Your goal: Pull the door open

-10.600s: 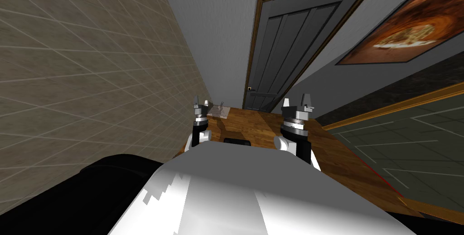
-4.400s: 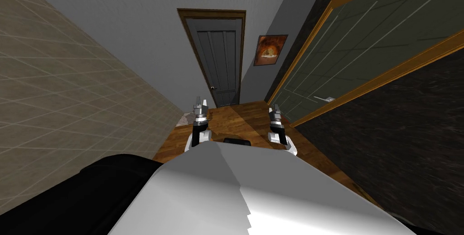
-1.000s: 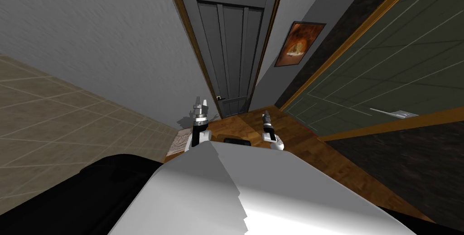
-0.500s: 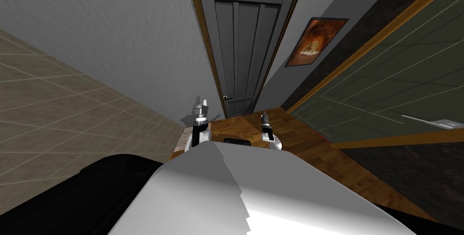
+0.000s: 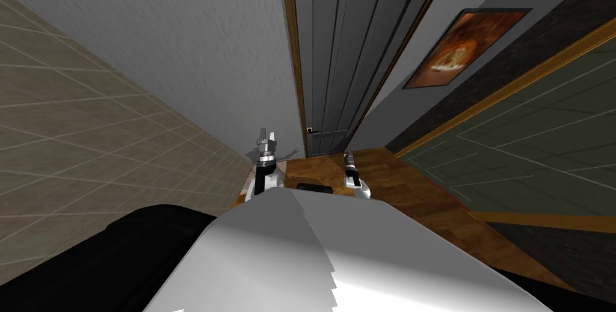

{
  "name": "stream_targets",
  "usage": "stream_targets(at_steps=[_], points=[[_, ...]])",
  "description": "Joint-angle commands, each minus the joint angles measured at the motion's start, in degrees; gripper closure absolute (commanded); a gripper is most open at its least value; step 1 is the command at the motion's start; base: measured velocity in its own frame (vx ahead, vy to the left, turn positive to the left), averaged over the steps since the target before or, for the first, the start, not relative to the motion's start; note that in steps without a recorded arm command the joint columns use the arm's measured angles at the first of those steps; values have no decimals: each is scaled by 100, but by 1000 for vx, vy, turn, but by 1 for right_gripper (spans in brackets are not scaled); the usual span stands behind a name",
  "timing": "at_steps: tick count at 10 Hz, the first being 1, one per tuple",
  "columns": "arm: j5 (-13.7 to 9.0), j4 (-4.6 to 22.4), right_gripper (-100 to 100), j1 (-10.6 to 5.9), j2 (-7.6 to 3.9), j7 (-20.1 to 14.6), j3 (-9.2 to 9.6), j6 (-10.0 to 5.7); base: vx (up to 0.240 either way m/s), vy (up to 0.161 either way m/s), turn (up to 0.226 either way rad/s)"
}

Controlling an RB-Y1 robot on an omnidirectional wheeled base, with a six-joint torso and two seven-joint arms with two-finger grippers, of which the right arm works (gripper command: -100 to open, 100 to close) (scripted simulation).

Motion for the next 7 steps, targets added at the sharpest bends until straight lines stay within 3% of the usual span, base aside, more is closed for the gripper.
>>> stream_targets(at_steps=[1,7], points=[[4,176,-100,-72,23,4,-13,-56,28,124,92],[45,817,-100,-326,333,37,-52,-194,121,105,238]])
